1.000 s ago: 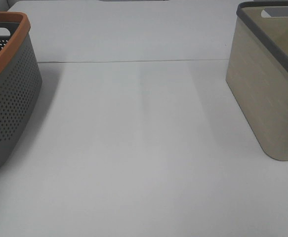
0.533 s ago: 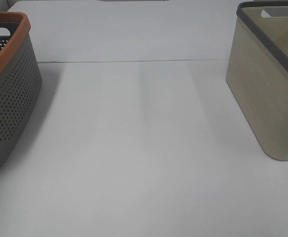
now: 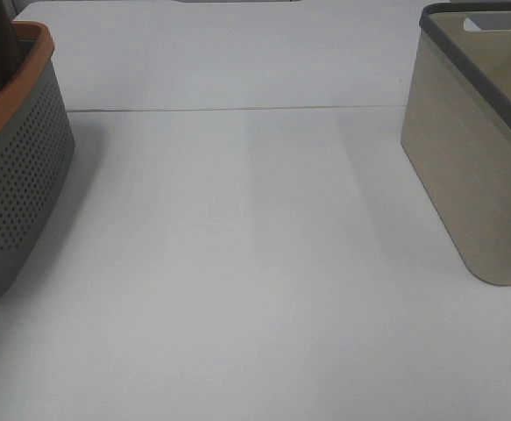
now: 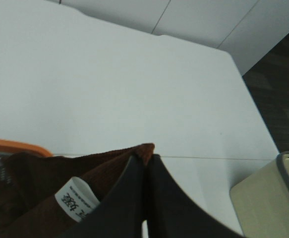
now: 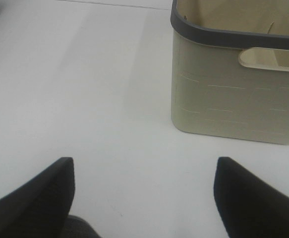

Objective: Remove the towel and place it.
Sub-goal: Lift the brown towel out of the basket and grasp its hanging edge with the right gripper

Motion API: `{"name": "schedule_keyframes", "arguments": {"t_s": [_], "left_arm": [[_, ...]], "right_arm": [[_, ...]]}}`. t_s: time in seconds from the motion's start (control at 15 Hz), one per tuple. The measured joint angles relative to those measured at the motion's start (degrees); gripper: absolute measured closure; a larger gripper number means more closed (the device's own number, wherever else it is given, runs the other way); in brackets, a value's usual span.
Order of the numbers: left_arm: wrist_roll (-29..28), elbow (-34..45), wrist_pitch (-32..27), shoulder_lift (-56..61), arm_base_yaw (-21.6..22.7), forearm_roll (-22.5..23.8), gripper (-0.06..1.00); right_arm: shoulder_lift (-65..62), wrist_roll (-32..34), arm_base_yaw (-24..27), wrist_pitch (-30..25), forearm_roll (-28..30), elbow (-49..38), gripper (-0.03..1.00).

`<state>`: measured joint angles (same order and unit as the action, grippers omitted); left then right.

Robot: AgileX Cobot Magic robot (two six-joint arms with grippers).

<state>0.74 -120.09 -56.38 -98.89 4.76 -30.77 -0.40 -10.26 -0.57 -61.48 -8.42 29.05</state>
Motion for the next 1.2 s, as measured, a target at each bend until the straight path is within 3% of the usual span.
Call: {"name": "schedule_keyframes", "arguments": {"t_s": [0.4,0.67,1.07,1.2], "left_arm": [[0.06,0.0,16.27,-0.11,-14.61,-0.92,0.94],[0.06,0.0,24.64,-0.17,-22.4,-0.69,0.94],[0.06,0.0,28.02,-2.64,-28.88,0.86,0.94],[0.06,0.0,28.13,-4.81,-31.0,1.49,0.94]], "right_arm": [[0.0,0.11,0.0,0.0,0.0,0.0,0.23],[1.43,0.46,0.0,0.0,-1.83,0.0,0.31],[6.7,-1.15,0.0,1.15,-9.63,0.0,0.4],[7.05,-3.09,0.0,3.95,-13.06,0.23,0.4]]}}
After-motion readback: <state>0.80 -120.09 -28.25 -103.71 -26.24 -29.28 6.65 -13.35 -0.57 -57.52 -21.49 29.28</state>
